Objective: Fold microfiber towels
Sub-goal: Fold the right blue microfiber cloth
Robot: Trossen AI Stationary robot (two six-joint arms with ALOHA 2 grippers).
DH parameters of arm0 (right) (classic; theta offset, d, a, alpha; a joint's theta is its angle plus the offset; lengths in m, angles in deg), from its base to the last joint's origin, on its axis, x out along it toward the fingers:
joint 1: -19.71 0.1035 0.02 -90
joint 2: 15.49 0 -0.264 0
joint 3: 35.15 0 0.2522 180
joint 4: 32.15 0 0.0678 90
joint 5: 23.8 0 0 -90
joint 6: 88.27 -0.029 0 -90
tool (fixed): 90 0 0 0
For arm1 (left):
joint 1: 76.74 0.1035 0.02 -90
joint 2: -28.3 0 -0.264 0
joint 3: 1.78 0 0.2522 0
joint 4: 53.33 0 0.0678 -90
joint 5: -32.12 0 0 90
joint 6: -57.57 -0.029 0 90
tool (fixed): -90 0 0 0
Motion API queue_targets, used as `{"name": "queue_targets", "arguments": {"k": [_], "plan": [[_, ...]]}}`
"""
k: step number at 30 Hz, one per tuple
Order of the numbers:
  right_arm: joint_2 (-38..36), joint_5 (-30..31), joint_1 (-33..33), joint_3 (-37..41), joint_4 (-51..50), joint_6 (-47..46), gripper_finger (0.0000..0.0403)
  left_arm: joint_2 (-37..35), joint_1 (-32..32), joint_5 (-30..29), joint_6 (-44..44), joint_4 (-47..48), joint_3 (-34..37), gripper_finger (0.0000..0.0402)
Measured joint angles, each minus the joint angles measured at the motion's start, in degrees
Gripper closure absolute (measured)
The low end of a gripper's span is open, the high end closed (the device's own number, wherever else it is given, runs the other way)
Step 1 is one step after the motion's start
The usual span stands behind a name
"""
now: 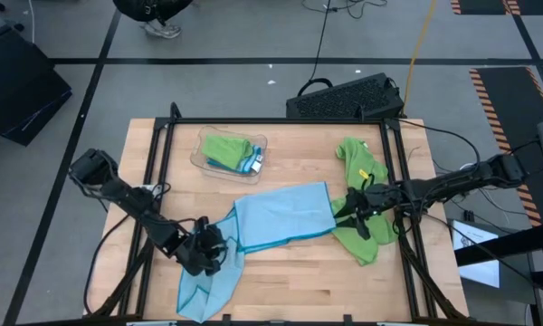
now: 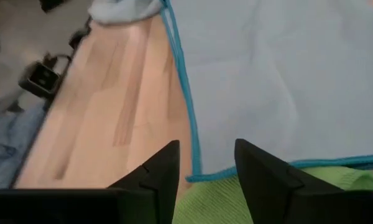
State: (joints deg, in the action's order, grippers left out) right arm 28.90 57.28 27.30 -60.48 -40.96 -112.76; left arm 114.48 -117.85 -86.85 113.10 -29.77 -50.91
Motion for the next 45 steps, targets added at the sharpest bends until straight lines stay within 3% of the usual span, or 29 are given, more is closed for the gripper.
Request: {"name": "queue_targets", "arguments": {"k": [11, 19, 23, 32, 37, 45], "plan": [[-4.9, 3.1, 1.3, 0.0, -13.0, -5.9, 0.0259, 3.7, -3.9, 3.6, 12.5, 2.4, 3.7, 0.0305], [-5.0, 11.4, 9.3, 0.0, -26.7, -17.9, 0.0259, -3.4, -4.5, 9.5, 23.9, 25.6, 2.9, 0.0305], [-4.1, 14.6, 13.6, -0.2, -29.4, -24.0, 0.0259, -7.4, -4.4, 10.7, 27.3, 32.0, 3.3, 0.0305], [-3.8, 15.0, 18.6, -0.9, -29.6, -30.0, 0.0259, -14.2, -4.4, 5.1, 21.2, 30.5, 3.3, 0.0305], [-3.6, 16.2, 19.9, -4.4, -31.0, -28.0, 0.0259, -16.4, -4.1, 0.8, 17.0, 28.8, 3.3, 0.0305], [-3.4, 26.6, 19.9, -10.1, -26.7, -16.2, 0.0259, -16.5, -1.9, -7.8, 0.7, 10.3, 3.2, 0.0305]]}}
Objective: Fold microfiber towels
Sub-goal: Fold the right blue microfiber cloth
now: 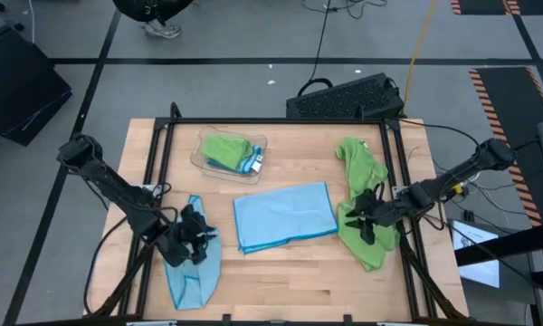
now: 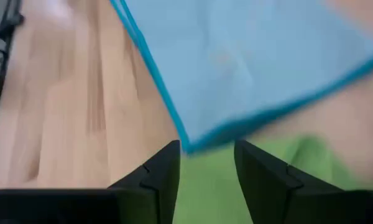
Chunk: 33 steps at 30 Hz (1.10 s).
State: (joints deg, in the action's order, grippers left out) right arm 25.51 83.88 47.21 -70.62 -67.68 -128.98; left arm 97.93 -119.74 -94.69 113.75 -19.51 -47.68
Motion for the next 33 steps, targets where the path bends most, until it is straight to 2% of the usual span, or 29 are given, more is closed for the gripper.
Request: {"name": "queue_targets", "arguments": {"k": [5, 9, 11, 14, 18, 24, 28, 33], "plan": [[3.4, 1.7, 0.0, 0.0, 6.1, 8.2, 0.0259, 4.3, 2.7, -5.2, -14.4, -17.4, -0.1, 0.0305], [7.7, 1.7, 0.0, 0.0, 9.6, 11.1, 0.0259, 11.5, 5.1, -3.8, -25.6, -31.0, -0.3, 0.0305], [9.7, 1.7, 0.0, 0.0, 11.0, 12.1, 0.0259, 16.2, 5.3, -2.8, -30.9, -33.9, -1.7, 0.0305], [11.9, 1.6, 0.0, 0.0, 12.6, 13.0, 0.0259, 22.7, 4.4, -2.3, -35.0, -31.7, -6.4, 0.0304], [12.8, 1.4, 0.0, 0.0, 13.9, 14.1, 0.0259, 30.1, 3.6, -2.3, -36.3, -22.6, -14.5, 0.0296], [12.8, 0.8, 0.0, 0.0, 13.9, 14.2, 0.0259, 37.5, 2.3, -5.0, -32.1, -5.6, -25.8, 0.0223], [12.8, 0.0, 0.0, 0.0, 13.9, 13.8, 0.0259, 39.5, 3.0, -3.1, -26.4, 1.0, -28.1, 0.0183], [12.8, 0.0, 0.0, 0.0, 14.3, 13.8, 0.0259, 39.8, 5.4, 1.6, -21.5, 0.9, -26.8, 0.0189]]}}
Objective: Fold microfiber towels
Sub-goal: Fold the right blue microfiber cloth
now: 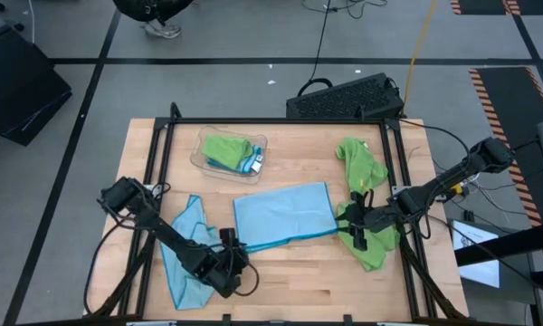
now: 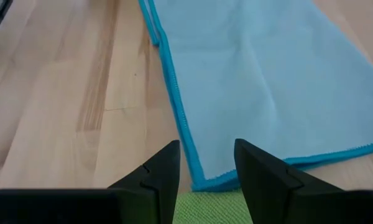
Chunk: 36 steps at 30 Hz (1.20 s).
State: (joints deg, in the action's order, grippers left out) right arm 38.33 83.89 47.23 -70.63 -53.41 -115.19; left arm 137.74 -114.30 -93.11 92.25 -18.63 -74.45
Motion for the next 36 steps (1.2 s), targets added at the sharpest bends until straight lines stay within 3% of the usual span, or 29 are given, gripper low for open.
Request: {"name": "queue_targets", "arguments": {"k": [6, 15, 20, 25, 32, 36], "plan": [[0.0, 0.0, 0.0, 0.0, 0.2, 0.1, 0.0259, -0.2, 2.6, 4.5, 1.7, -0.5, 0.4, 0.0247], [0.0, 0.0, 0.0, 0.0, 10.0, 2.9, 0.0259, 0.0, 5.6, 6.5, 1.0, 0.7, 0.5, 0.039], [2.0, 0.3, 0.0, 0.0, 20.5, 4.9, 0.0259, -2.8, 5.7, 9.3, 0.0, 2.0, 0.8, 0.0392], [10.7, 0.5, 0.0, -1.4, 33.1, 9.0, 0.0259, -8.6, 6.0, 12.0, -0.1, 2.1, 0.7, 0.0392], [29.9, 2.2, -0.1, -16.5, 33.5, 13.9, 0.0254, -13.0, 8.6, 16.5, -1.6, 1.1, 0.8, 0.0396], [41.7, 4.7, -0.1, -25.8, 33.7, 19.9, 0.0225, -12.8, 9.3, 17.3, -3.0, -2.1, 0.7, 0.039]]}}
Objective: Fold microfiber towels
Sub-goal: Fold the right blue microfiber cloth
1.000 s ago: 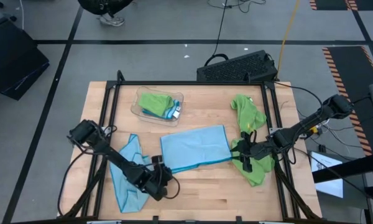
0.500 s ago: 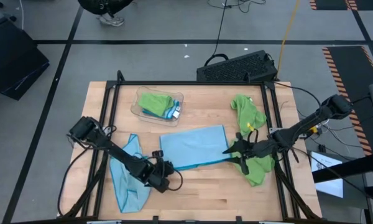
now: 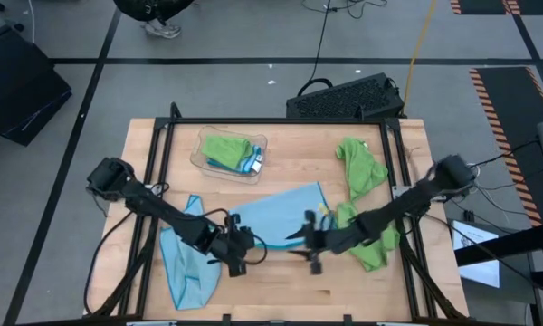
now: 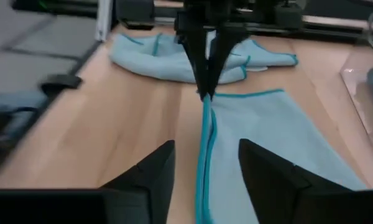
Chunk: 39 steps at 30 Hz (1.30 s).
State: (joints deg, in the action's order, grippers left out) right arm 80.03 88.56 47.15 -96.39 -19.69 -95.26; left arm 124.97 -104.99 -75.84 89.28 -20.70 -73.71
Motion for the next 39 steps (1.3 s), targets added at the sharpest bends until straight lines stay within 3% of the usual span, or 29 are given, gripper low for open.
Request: {"name": "queue_targets", "arguments": {"k": [7, 13, 20, 29, 33, 39], "plan": [[14.9, 1.8, -1.2, -12.8, -0.2, 5.0, 0.0155, -0.1, -0.8, 0.7, -3.8, -4.3, -0.1, 0.0397], [21.1, 1.5, -2.0, -18.5, -0.3, 8.5, 0.016, -0.1, -1.8, 2.5, -4.6, -6.1, -0.1, 0.0388], [22.2, 1.4, -2.0, -19.0, 0.6, 10.9, 0.0225, -0.1, -2.3, 3.1, -8.1, -10.7, -0.1, 0.0388], [22.2, -1.5, -2.0, -18.9, 0.6, 13.9, 0.0384, -0.1, -2.3, 1.8, -10.5, -13.6, -0.1, 0.0392], [22.2, -2.8, -2.0, -18.9, 0.5, 13.8, 0.0392, -0.1, -3.2, -0.4, -9.1, -15.1, -0.1, 0.0337], [22.2, -3.0, -2.0, -18.9, -0.2, 13.7, 0.04, -0.2, -6.8, -2.5, -8.6, -13.9, -0.1, 0.0196]]}}
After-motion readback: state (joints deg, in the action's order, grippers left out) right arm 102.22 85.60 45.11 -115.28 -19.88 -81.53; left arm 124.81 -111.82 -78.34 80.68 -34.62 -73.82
